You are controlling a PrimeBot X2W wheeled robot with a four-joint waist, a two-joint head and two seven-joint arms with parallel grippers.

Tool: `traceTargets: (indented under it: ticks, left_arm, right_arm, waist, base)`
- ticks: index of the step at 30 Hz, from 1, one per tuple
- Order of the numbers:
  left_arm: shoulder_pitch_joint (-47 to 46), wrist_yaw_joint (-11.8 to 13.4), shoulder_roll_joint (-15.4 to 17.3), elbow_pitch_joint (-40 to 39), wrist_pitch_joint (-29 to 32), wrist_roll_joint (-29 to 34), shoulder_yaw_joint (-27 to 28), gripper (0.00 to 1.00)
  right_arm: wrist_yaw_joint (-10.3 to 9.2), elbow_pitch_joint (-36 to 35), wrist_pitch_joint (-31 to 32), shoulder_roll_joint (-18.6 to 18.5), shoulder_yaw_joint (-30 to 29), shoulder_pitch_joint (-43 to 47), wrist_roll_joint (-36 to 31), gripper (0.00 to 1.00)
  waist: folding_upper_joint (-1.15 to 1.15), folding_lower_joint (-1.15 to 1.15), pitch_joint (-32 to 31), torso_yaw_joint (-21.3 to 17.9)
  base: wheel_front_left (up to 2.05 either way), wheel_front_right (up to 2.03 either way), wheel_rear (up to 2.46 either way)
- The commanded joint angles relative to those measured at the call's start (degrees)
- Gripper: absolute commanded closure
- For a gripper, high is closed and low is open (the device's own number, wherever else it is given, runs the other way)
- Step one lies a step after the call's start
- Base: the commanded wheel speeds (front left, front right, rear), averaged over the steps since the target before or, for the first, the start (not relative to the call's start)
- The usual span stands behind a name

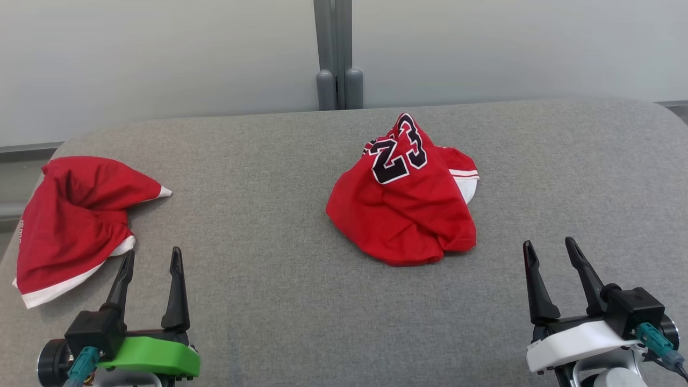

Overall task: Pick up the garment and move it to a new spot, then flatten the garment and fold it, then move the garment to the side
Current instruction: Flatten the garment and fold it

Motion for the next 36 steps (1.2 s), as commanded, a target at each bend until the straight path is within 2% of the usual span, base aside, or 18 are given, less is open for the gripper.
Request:
traceTargets:
  ticks: [1,36]
  left_arm:
    - [1.08,-0.09,-0.16,-0.23,-0.03,0.04,0.23,0.0]
    - [1.22,-0.11,0.18,1.28,-0.02,0.41,0.56,0.0]
  right_arm:
    - [0.0,-0.07,-0.19,-0.21,-0.04,0.61,0.24,0.0]
    - [0.0,0.63,-0.19,0.39,0.02,0.53,0.42,0.0]
  waist:
    - [0.0,0.0,0.07,0.18]
    - [0.0,0.0,0.07,0.86]
  base:
    - [0.0,0.0,0.0]
    - [0.0,0.0,0.0]
